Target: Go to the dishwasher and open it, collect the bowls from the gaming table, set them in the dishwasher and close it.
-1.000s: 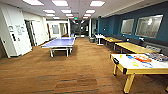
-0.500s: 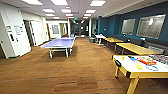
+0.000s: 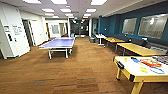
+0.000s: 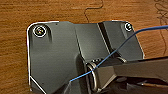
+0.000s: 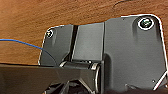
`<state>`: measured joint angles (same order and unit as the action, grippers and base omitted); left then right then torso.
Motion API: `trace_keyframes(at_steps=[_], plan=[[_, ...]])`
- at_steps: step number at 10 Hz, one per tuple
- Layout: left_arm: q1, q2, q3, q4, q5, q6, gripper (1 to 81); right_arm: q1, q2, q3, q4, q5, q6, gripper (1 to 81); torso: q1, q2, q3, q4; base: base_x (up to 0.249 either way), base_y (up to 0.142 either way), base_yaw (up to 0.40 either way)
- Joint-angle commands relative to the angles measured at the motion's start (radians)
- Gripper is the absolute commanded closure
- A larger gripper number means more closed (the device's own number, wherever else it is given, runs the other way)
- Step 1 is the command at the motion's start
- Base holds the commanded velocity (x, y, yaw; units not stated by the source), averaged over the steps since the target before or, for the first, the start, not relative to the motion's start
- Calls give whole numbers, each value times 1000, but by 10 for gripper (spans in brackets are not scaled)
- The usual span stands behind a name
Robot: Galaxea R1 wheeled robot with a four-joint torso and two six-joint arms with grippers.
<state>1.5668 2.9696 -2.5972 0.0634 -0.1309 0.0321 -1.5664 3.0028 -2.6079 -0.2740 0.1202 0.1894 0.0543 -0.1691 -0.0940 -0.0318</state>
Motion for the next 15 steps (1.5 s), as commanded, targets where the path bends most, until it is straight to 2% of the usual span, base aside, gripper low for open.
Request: trace_keyframes(at_steps=[1, 12, 15], plan=[[-37, -4, 5, 13, 50, 8, 10, 42, 6, 3, -13, -40, -4, 10, 0, 0, 0, 0, 95, 0, 0], [-37, -4, 5, 13, 51, 9, 10, 41, 11, 0, -14, -42, -4, 10, -1, 0, 0, 0, 0, -6, 0], [-37, -6, 5, 13, 51, 8, 10, 41, 11, -1, -14, -42, -4, 10, -1, 0, 0, 0, 0, 0, -202]])
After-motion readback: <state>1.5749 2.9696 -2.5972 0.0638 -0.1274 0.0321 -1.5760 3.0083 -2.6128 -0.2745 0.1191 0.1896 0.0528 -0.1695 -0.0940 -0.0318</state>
